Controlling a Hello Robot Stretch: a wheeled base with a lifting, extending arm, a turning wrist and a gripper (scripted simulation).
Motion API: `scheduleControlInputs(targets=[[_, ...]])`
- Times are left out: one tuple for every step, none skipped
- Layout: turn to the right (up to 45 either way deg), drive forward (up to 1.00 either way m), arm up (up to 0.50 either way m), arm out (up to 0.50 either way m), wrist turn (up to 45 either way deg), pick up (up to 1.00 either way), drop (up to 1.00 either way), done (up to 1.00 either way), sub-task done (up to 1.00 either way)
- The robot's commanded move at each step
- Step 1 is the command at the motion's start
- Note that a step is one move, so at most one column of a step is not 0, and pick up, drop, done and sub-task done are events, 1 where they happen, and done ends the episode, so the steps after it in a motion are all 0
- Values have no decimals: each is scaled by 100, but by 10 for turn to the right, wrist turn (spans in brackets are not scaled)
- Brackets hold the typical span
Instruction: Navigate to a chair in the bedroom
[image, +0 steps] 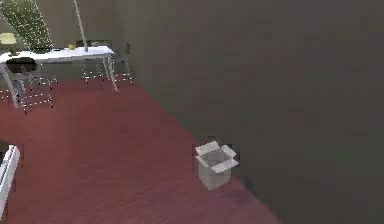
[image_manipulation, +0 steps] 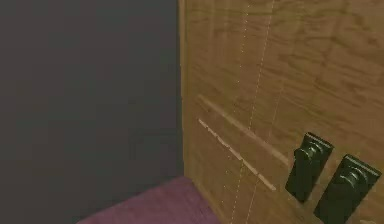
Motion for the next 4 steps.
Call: scheduleControlInputs(targets=[[-300, 0, 0, 0, 0, 0, 0, 0, 0], [0, 100, 0, 0, 0, 0, 0, 0, 0], [0, 100, 0, 0, 0, 0, 0, 0, 0], [0, 100, 0, 0, 0, 0, 0, 0, 0]])
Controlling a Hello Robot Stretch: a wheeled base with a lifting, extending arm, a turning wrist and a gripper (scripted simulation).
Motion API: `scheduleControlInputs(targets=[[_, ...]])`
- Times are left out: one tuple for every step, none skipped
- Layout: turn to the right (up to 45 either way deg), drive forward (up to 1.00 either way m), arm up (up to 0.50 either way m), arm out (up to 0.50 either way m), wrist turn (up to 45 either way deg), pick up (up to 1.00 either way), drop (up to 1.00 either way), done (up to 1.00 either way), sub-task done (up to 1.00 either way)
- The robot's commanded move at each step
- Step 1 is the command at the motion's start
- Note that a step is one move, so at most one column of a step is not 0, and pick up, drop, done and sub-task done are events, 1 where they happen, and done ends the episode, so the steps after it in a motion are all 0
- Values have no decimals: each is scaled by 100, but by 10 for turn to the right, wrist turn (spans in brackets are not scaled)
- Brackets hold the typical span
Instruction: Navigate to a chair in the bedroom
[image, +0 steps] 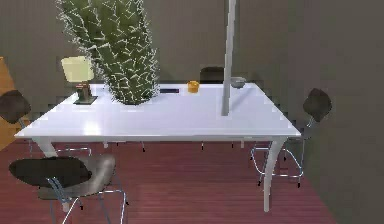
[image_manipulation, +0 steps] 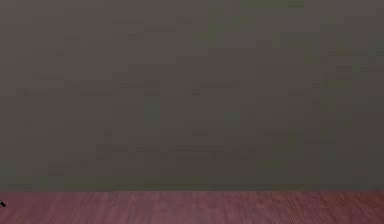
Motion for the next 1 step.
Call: scheduleControlInputs(targets=[[-30, 0, 0, 0, 0, 0, 0, 0, 0]])
